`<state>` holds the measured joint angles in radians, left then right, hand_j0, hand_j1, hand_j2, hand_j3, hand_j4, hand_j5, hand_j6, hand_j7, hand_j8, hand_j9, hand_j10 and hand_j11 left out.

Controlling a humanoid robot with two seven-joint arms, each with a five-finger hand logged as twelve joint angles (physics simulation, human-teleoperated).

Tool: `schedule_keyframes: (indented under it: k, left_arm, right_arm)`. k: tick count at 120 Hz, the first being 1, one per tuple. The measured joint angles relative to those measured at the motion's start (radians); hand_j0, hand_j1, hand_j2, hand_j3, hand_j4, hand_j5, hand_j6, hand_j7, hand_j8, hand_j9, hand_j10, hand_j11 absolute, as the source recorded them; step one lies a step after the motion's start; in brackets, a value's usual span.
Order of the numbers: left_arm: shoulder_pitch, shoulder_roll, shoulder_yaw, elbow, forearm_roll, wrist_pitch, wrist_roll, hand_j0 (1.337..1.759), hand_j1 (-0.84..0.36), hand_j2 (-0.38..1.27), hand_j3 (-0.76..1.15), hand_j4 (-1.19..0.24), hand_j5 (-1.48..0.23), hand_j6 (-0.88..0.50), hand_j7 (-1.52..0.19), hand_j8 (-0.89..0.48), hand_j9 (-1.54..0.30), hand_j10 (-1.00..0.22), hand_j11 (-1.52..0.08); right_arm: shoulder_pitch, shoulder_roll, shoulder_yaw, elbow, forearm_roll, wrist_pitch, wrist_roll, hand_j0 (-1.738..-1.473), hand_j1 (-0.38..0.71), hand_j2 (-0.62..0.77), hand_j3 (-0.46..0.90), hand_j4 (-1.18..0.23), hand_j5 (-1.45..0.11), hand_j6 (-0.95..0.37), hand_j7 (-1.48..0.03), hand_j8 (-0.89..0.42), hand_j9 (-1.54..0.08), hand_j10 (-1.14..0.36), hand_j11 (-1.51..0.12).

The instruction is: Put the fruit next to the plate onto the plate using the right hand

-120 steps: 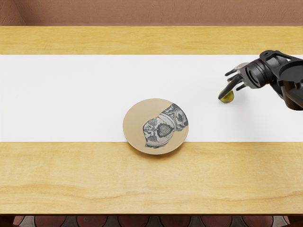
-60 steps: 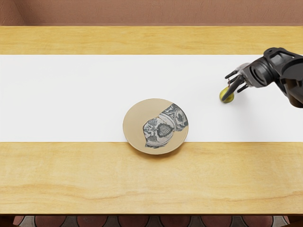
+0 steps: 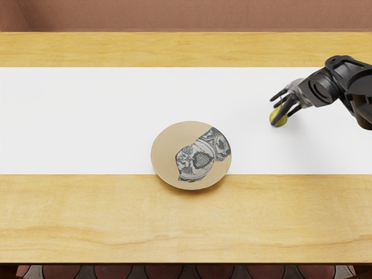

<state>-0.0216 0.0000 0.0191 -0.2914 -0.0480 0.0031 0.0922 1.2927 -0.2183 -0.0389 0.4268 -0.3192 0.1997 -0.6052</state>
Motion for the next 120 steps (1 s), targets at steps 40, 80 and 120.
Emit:
schedule_keyframes:
  k: [40,80,120]
  left_arm:
    - [0.000,0.000,0.001,0.000,0.000,0.000,0.000,1.658,0.35,0.00,0.00,0.00,0.00,0.00,0.00,0.00,0.00,0.00,0.00]
    - [0.000,0.000,-0.001,0.000,0.001,0.000,0.000,1.658,0.35,0.00,0.00,0.00,0.00,0.00,0.00,0.00,0.00,0.00,0.00]
    - [0.000,0.000,-0.001,0.000,0.001,0.000,0.000,1.658,0.35,0.00,0.00,0.00,0.00,0.00,0.00,0.00,0.00,0.00,0.00]
  right_arm:
    - [-0.013,0.000,0.000,-0.003,-0.004,0.010,0.004,-1.650,0.34,0.32,0.00,-0.78,-0.93,-0.58,-0.98,-0.34,-0.95,-0.04,-0.90]
    - [0.006,0.026,0.208,-0.093,0.157,0.245,-0.005,-1.652,0.38,0.39,0.00,-0.85,-1.10,-0.78,-1.10,-0.30,-1.10,-0.38,-1.13]
    - [0.018,0.148,0.253,-0.093,0.335,0.408,-0.006,-1.650,0.38,0.41,0.00,-0.84,-1.20,-0.86,-1.13,-0.26,-1.15,-0.37,-1.16]
